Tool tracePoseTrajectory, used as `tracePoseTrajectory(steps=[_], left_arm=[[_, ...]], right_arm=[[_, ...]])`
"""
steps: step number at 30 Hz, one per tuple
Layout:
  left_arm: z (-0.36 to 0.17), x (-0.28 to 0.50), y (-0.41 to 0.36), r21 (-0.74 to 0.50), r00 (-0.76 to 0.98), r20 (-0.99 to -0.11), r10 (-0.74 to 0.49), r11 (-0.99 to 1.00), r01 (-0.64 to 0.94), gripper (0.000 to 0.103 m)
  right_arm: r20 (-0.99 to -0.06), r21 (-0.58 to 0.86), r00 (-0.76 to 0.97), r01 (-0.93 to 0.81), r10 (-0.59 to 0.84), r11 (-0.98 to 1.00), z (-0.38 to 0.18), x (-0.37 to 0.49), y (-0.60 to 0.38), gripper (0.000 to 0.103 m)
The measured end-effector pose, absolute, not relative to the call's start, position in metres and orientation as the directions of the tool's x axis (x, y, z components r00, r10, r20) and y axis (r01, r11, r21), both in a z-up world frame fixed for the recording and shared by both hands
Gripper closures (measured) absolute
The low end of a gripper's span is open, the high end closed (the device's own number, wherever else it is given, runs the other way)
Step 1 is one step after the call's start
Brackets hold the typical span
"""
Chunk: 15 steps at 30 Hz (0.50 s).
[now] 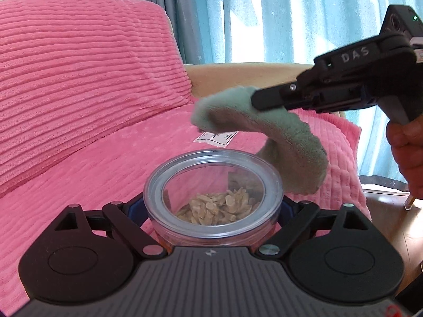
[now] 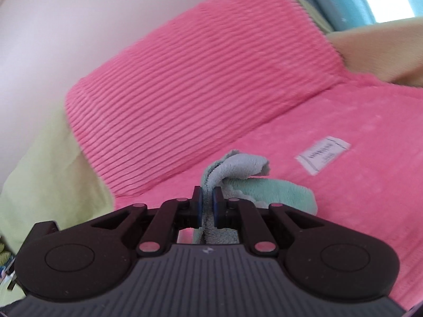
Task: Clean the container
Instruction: 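Wipe the lid rim with the right gripper's cloth while the left holds the jar upright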
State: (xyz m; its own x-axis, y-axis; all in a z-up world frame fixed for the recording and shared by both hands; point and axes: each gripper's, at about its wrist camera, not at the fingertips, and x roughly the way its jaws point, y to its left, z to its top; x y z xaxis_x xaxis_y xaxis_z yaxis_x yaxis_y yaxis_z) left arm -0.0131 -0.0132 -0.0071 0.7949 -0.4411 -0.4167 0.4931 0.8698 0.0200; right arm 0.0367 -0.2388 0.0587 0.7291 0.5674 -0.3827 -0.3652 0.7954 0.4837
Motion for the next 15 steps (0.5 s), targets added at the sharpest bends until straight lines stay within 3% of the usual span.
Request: tracePoseTrajectory(steps=[7, 10, 15], left_arm=[[-0.007, -0.023, -0.01, 0.037, 0.791, -0.431, -0.433, 0.868, 0.495, 0.009], [-0.006, -0.024, -0.008, 0.012, 0.776, -0.437, -0.454, 0.86, 0.51, 0.018], [-0.004, -0.016, -0.02, 0.036, 0.797, -0.414, -0.441, 0.866, 0.498, 0.018]], right_arm=[[-0.387, 0.477, 0.718, -0.381, 0.579, 0.792, 0.055, 0.037, -0.228, 0.097], [-0.38, 0.478, 0.725, -0.377, 0.574, 0.793, 0.056, 0.037, -0.228, 0.097], [-0.359, 0.472, 0.741, -0.38, 0.567, 0.796, 0.06, 0.035, -0.229, 0.097]])
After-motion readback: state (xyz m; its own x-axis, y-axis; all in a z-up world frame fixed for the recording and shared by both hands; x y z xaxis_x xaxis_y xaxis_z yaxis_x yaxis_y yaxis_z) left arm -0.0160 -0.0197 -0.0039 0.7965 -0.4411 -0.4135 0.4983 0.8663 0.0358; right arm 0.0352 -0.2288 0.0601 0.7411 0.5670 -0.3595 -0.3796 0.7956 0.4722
